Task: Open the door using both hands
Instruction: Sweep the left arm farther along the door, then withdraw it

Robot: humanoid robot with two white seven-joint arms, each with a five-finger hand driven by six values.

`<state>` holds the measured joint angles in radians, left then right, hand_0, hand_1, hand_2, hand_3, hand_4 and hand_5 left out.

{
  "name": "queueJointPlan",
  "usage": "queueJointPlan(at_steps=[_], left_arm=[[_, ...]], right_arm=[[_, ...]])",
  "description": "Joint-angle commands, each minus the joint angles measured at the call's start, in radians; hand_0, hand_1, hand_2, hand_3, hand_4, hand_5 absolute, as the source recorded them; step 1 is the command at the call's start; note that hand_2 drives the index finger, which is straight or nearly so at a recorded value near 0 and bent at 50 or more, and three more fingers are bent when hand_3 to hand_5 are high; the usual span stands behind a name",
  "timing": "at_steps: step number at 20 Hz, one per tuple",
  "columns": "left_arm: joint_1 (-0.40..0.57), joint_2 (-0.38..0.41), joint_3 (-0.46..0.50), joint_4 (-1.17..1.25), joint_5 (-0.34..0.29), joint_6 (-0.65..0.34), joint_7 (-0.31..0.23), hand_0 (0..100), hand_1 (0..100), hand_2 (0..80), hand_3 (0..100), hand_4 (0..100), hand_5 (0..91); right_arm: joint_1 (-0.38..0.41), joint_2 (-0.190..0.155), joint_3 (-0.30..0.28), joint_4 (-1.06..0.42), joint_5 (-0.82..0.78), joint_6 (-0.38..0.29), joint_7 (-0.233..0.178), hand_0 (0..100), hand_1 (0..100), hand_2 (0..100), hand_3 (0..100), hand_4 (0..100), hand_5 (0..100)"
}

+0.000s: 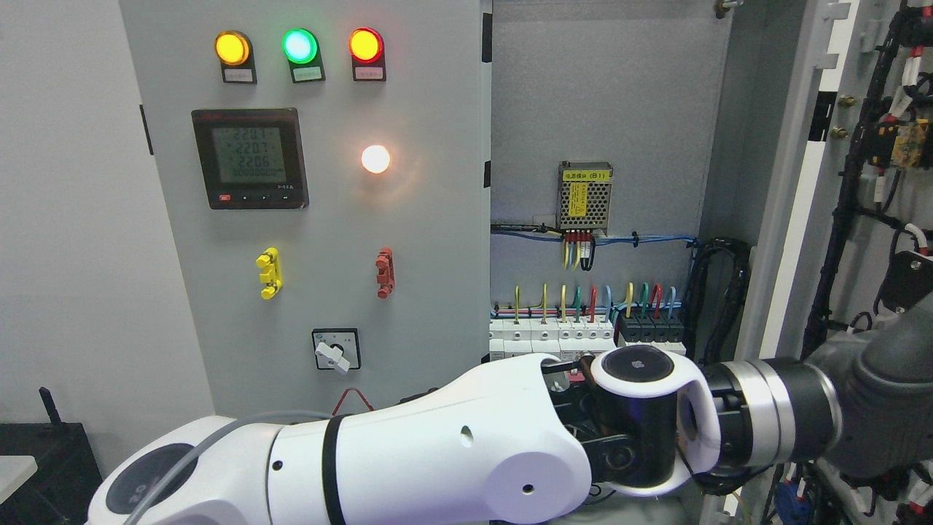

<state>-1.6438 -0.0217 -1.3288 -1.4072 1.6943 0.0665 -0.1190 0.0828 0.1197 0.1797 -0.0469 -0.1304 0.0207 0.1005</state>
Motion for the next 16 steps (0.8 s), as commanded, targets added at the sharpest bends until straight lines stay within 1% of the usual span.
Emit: queueJointPlan(at_steps=[1, 4, 6, 8, 9, 12, 14, 16], left_arm=[[0.044, 0.155, -0.004, -0.006, -0.004, 0.004, -0.047, 0, 0, 0.0, 0, 3, 0.0], [0.082, 0.227, -0.001, -0.025, -0.008, 0.007, -0.083, 0, 0, 0.0, 0, 3, 0.0], [0.116, 0.279, 0.002, -0.055, -0.012, 0.009, -0.09, 0, 0, 0.0, 0, 3, 0.0], [0.154, 0.322, 0.005, -0.081, -0.03, 0.01, -0.09, 0, 0, 0.0, 0, 3, 0.0], [0.18, 0.338, 0.005, -0.093, -0.053, 0.01, -0.09, 0, 0, 0.0, 0, 3, 0.0], [0.293, 0.403, 0.008, -0.173, -0.165, 0.01, -0.096, 0, 0, 0.0, 0, 3, 0.0], [0.361, 0.452, 0.008, -0.214, -0.196, 0.01, -0.125, 0, 0, 0.0, 0, 3, 0.0], [0.407, 0.511, 0.008, -0.251, -0.223, 0.01, -0.148, 0, 0, 0.0, 0, 3, 0.0]], right_arm=[[0.0, 0.0, 0.0, 0.001, 0.0, -0.001, -0.001, 11, 0, 0, 0, 0, 0], [0.0, 0.0, 0.0, 0.001, 0.0, -0.001, -0.001, 11, 0, 0, 0, 0, 0], [0.0, 0.0, 0.0, -0.001, 0.0, 0.001, -0.001, 11, 0, 0, 0, 0, 0], [0.0, 0.0, 0.0, -0.001, 0.0, -0.001, -0.001, 11, 0, 0, 0, 0, 0], [0.0, 0.0, 0.0, -0.001, 0.0, -0.001, -0.001, 11, 0, 0, 0, 0, 0], [0.0, 0.0, 0.001, -0.001, 0.0, -0.001, -0.001, 11, 0, 0, 0, 0, 0], [0.0, 0.0, 0.0, -0.001, 0.0, -0.001, -0.001, 11, 0, 0, 0, 0, 0], [0.0, 0.0, 0.0, 0.001, 0.0, -0.001, -0.001, 11, 0, 0, 0, 0, 0]])
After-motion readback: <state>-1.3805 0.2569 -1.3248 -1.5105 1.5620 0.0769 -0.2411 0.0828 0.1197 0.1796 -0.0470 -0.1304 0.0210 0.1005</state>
